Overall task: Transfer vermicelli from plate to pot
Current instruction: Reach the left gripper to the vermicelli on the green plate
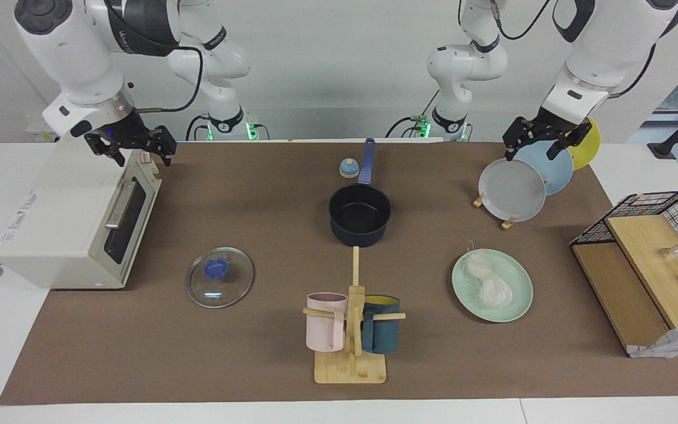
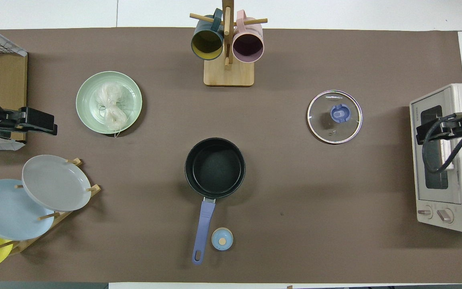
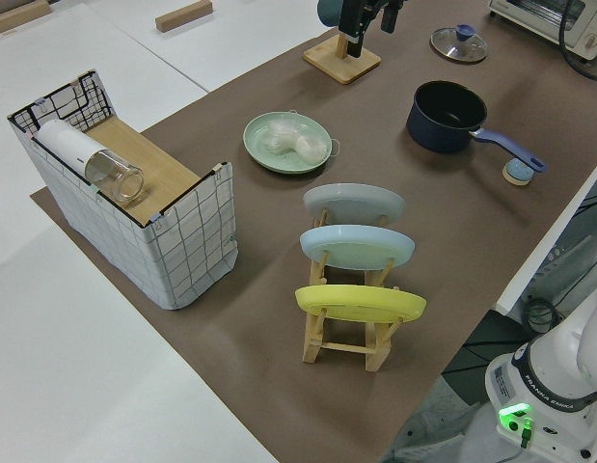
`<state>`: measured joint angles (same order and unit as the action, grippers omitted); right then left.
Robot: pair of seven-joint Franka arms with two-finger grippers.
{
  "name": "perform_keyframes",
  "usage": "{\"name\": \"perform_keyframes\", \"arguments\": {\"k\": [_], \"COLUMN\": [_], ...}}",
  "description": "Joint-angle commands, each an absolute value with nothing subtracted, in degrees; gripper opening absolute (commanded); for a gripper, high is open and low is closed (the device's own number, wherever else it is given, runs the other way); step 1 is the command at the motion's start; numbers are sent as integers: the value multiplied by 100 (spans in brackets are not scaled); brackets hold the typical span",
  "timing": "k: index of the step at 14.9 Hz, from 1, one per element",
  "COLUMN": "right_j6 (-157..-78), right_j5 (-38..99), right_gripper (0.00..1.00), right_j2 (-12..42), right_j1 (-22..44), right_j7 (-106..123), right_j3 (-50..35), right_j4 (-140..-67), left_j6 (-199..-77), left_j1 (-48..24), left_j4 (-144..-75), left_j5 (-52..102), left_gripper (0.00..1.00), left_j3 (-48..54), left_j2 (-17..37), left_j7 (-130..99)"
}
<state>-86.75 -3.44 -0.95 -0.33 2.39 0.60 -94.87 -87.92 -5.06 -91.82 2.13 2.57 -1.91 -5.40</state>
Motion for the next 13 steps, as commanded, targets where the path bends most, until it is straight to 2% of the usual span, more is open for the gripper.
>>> {"name": "perform_keyframes", "arguments": {"k": [1, 9, 13], "right_j6": [-8789, -8780, -8780], "right_j5": [-211, -211, -202], "right_gripper": [100, 100, 100], "right_j2": [-158, -149, -149], "right_j1": [-62, -62, -62], "right_j7": [343, 352, 352], "right_j3": [61, 53, 79], "right_j4": [-9545, -9519, -9519], "left_j6": [-8693, -9095, -9665], "left_j1": [-431, -439, -510], "left_j4": [-9158, -9185, -9114], "left_j5": [132, 149, 325], "left_gripper": [100, 100, 100], "left_j3": [343, 308, 290], "left_j2": [-255, -185, 797], "left_j7": [-563, -624, -685]}}
